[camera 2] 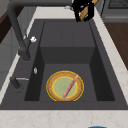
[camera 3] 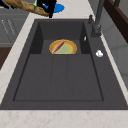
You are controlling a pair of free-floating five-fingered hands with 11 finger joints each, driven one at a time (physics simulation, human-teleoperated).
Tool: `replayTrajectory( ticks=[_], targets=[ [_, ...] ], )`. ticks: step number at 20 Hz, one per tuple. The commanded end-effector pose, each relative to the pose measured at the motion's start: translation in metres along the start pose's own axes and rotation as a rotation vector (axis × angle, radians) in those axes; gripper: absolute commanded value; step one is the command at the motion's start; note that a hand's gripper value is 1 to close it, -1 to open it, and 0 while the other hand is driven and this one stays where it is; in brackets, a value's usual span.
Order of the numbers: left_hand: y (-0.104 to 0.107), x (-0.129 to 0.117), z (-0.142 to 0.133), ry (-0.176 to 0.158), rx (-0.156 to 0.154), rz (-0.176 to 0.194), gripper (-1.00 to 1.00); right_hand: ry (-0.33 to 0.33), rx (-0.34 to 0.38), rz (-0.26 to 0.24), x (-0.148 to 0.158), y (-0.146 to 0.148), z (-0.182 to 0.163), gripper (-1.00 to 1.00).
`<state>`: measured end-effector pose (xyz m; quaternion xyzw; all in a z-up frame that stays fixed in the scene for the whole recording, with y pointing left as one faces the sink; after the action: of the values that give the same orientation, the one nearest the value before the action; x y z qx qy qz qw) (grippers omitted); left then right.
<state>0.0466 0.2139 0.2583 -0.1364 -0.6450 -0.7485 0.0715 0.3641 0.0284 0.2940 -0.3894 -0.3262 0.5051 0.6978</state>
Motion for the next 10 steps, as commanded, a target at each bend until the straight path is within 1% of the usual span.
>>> replayTrajectory(
  ticks=[1,4,5,7,10],
  targets=[
    [0.0,0.0,0.0,0.0,0.0,0.0,0.0,-0.003,-0.015,-0.003,0.03,0.013,-0.001,1.0],
    [0.0,0.0,0.0,0.0,0.0,0.0,0.0,-0.009,-0.007,-0.015,0.054,0.026,-0.004,1.0],
    [0.0,0.0,0.0,0.0,0.0,0.0,0.0,-0.031,-0.002,-0.016,0.056,0.032,-0.003,1.0],
    [0.0,0.0,0.0,0.0,0.0,0.0,0.0,-0.093,-0.003,-0.009,0.06,0.042,-0.004,1.0],
    [0.0,0.0,0.0,0.0,0.0,0.0,0.0,-0.218,0.016,0.0,0.06,0.055,-0.011,1.0]
  ],
)
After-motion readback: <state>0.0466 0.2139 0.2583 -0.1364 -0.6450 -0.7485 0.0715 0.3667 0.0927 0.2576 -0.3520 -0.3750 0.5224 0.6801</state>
